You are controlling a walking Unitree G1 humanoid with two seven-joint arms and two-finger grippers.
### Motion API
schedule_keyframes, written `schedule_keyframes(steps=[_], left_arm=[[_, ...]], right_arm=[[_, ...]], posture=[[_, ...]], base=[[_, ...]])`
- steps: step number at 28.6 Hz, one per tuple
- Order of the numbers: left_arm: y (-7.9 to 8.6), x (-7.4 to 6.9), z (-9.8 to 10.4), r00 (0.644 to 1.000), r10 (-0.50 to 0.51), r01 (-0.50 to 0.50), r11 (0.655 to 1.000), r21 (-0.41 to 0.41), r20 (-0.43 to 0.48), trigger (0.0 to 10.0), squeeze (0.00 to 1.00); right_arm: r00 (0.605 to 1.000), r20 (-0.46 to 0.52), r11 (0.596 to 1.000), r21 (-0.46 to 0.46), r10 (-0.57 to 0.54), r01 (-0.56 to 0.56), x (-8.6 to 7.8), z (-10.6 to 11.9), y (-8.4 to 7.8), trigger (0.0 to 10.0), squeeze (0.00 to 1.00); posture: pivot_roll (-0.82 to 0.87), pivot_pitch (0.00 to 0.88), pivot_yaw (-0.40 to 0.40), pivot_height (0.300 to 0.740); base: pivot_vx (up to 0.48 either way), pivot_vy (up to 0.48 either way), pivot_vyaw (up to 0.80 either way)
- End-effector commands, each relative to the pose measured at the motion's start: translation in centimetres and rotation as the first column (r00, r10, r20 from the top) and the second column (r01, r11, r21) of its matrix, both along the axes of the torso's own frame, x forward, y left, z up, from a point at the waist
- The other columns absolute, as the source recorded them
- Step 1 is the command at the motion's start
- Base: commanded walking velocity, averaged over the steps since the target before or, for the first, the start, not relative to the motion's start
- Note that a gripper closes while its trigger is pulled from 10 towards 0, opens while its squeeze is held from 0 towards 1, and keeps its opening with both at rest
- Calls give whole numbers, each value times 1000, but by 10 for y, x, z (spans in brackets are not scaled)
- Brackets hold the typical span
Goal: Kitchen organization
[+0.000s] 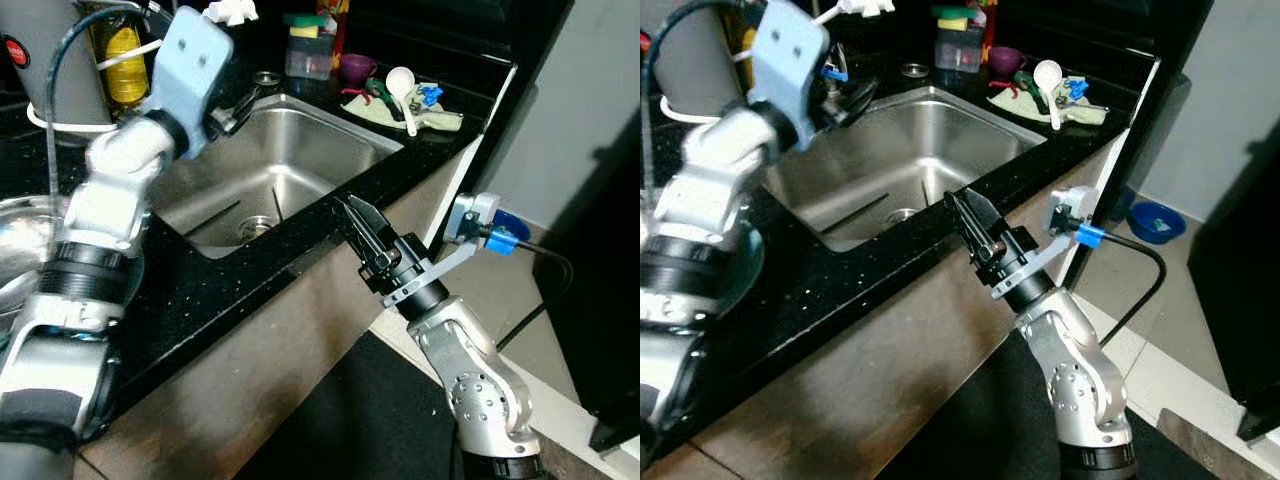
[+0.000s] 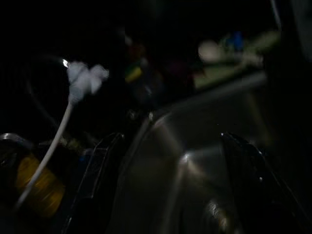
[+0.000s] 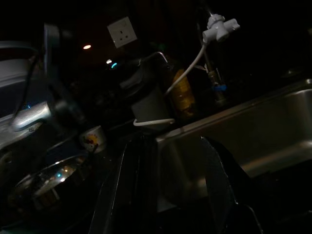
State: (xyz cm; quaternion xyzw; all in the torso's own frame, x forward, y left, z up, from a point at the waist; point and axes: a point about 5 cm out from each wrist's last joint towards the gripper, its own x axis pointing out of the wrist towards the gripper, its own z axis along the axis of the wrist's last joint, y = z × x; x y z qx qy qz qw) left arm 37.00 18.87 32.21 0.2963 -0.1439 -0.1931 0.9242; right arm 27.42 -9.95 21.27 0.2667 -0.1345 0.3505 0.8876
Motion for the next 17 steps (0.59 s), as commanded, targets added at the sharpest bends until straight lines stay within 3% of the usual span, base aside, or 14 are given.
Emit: schedule_keyframes(steps=[1,4,6,12,17], left_arm=[[6,-6,9,1000,-10,10,1000,28,-11,10000,0],[28,-18,34,1000,1,-1,999,-48,5,10000,0],[34,-26,43,1000,-16,16,997,-69,1,10000,0],[36,-42,37,989,-124,118,990,-75,-76,10000,0],[37,-54,34,966,-221,201,968,-147,-132,10000,0]], right_arm=[[1000,-9,1000,-14,0,0,0,-3,-1,10000,0],[1000,-1,999,-39,18,-18,0,-4,0,10000,0],[998,20,997,-49,58,-57,-3,-5,2,10000,0],[996,44,995,-66,81,-78,-6,-4,5,10000,0],[994,54,993,-75,95,-91,-7,-5,5,10000,0]], posture=[[97,0,-91,740],[109,0,-94,740],[115,0,-95,740],[118,0,-100,740],[117,0,-104,740]], base=[[0,0,0],[0,0,0],[0,0,0],[0,0,648],[0,0,779]])
